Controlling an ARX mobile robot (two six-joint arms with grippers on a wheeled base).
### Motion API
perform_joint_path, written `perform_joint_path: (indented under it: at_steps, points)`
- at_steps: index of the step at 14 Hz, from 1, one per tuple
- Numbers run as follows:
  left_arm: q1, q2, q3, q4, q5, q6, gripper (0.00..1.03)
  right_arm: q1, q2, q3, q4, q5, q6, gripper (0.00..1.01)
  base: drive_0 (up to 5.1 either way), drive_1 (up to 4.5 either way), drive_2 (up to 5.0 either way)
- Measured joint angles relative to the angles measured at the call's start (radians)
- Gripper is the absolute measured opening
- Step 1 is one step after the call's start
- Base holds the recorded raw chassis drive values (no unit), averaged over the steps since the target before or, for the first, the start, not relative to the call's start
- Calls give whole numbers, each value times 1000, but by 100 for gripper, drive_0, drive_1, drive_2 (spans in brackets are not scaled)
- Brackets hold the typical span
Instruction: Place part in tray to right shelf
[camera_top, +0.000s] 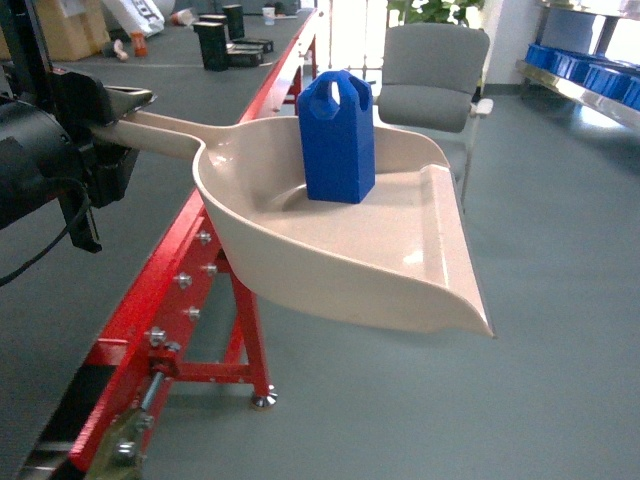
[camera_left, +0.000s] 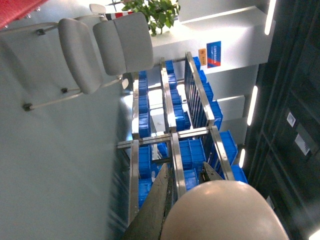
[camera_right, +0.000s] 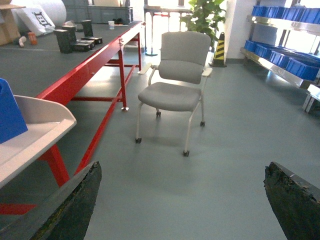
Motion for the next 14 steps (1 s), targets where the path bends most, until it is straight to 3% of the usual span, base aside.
perform_joint_path:
  at_steps: [14]
  points:
    - [0,0,0,6,-3,-2,13,0,-1,0,-2,0,0,98,494,-191,-284]
